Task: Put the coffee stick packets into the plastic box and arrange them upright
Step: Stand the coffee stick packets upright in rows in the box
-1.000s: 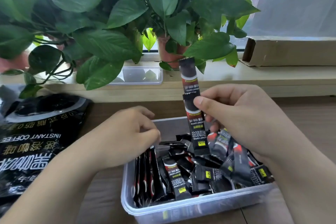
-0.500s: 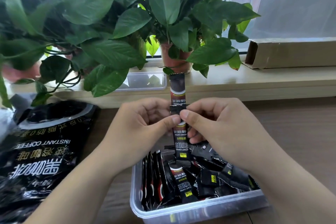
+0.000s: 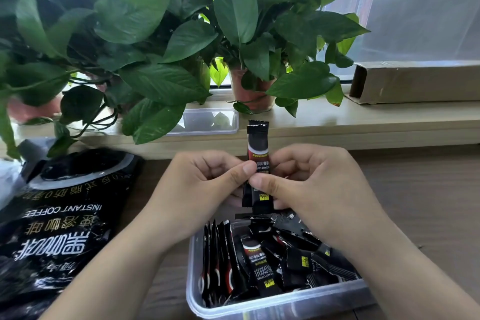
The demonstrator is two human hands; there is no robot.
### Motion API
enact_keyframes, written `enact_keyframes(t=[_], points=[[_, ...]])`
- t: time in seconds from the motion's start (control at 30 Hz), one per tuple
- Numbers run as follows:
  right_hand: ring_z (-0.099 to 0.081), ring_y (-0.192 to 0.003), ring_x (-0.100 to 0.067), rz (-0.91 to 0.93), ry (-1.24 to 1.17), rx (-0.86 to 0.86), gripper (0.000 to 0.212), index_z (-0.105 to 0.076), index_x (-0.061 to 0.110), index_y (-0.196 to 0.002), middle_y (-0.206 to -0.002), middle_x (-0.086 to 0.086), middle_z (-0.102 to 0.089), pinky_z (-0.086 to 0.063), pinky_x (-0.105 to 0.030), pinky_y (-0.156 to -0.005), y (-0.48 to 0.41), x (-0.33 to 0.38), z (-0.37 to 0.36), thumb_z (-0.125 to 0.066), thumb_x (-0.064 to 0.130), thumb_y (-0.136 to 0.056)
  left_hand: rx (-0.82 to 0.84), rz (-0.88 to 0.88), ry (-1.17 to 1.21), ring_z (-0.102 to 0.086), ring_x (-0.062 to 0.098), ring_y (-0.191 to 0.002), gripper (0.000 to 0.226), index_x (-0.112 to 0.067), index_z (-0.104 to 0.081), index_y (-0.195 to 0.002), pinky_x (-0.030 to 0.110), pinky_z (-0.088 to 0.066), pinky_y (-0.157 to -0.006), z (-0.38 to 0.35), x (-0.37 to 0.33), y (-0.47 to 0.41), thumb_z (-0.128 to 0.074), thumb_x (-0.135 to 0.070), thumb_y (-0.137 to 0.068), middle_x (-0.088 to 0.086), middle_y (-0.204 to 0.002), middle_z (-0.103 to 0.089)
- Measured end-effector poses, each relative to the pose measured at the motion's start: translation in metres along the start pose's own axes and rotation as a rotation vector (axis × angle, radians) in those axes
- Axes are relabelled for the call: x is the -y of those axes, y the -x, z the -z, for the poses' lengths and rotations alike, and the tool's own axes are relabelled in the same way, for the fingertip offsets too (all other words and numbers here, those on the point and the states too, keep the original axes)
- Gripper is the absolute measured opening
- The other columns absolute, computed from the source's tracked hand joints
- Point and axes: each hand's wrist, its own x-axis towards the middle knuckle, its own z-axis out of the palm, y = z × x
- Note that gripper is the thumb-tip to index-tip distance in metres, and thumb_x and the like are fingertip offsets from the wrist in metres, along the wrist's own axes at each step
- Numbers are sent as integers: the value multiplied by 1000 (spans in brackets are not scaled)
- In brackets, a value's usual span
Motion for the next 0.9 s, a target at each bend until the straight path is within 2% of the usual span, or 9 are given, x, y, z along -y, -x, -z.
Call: enact_keyframes(t=[0.13, 0.23, 0.3, 0.4, 0.53, 0.63, 0.73, 0.83, 0.9], points=[[-65, -56, -15, 150, 221, 7, 8, -79, 30, -83, -64, 2, -67, -57, -32, -57, 3, -7, -2, -75, 37, -83, 11, 51, 40, -71, 7, -67, 13, -12, -80, -69, 15, -54, -58, 6, -4, 0, -75, -23, -68, 7, -75, -78], [-57, -67, -7, 387, 505, 46, 27, -74, 19, -104, -79, 11, -58, -50, -22, -66, 1, -11, -6, -55, 37, -98, -3, 52, 77, -73, 11, -75, 10, -13, -79, -63, 16, -53, -59, 9, -5, 0, -79, -23, -61, 9, -83, -79], [-53, -81, -6, 464, 637, 119, 46, -61, 9, -130, -97, 8, -52, -45, -17, -79, 2, -10, -11, -41, 36, -98, -5, 55, 117, -74, 15, -77, 10, -11, -76, -57, 18, -55, -60, 8, -6, 0, -81, -20, -56, 10, -84, -79], [-55, -104, -13, 421, 699, 248, 64, -34, 11, -152, -120, 5, -44, -48, -29, -94, 9, -4, -16, -29, 45, -98, -26, 80, 183, -75, 18, -72, 12, -7, -71, -52, 21, -57, -59, 6, -4, -1, -82, -12, -51, 11, -82, -78], [-59, -91, -15, 439, 739, 222, 72, -50, 13, -145, -106, 4, -55, -54, -33, -80, 6, -4, -13, -19, 49, -91, -69, 67, 168, -70, 16, -60, 19, -8, -72, -60, 20, -57, -58, 5, -1, -3, -85, -17, -48, 13, -67, -73], [-58, -77, -12, 440, 716, 183, 60, -63, 13, -131, -89, 8, -55, -53, -29, -68, 6, -4, -10, -26, 44, -95, -122, 23, 132, -68, 16, -65, 22, -13, -72, -63, 25, -57, -64, 6, 2, -5, -86, -27, -52, 10, -71, -73], [-56, -66, -15, 447, 749, 143, 54, -65, 10, -127, -79, 5, -54, -53, -31, -56, 7, -4, -13, -31, 40, -96, -186, 19, 140, -67, 22, -69, 25, -13, -72, -65, 33, -57, -70, 4, 4, -5, -85, -29, -53, 13, -74, -74], [-56, -65, -17, 463, 810, 128, 58, -64, 8, -126, -79, 3, -54, -54, -33, -55, 5, -8, -16, -29, 42, -95, -173, 52, 186, -69, 25, -70, 26, -6, -69, -69, 27, -61, -61, 4, 5, -5, -84, -23, -56, 22, -81, -73], [-55, -73, -15, 479, 816, 152, 60, -60, 13, -131, -86, 7, -51, -52, -30, -63, 7, -4, -16, -25, 48, -97, -163, 61, 163, -66, 20, -63, 26, -5, -68, -69, 22, -57, -53, 4, 5, -5, -84, -22, -57, 22, -77, -71]])
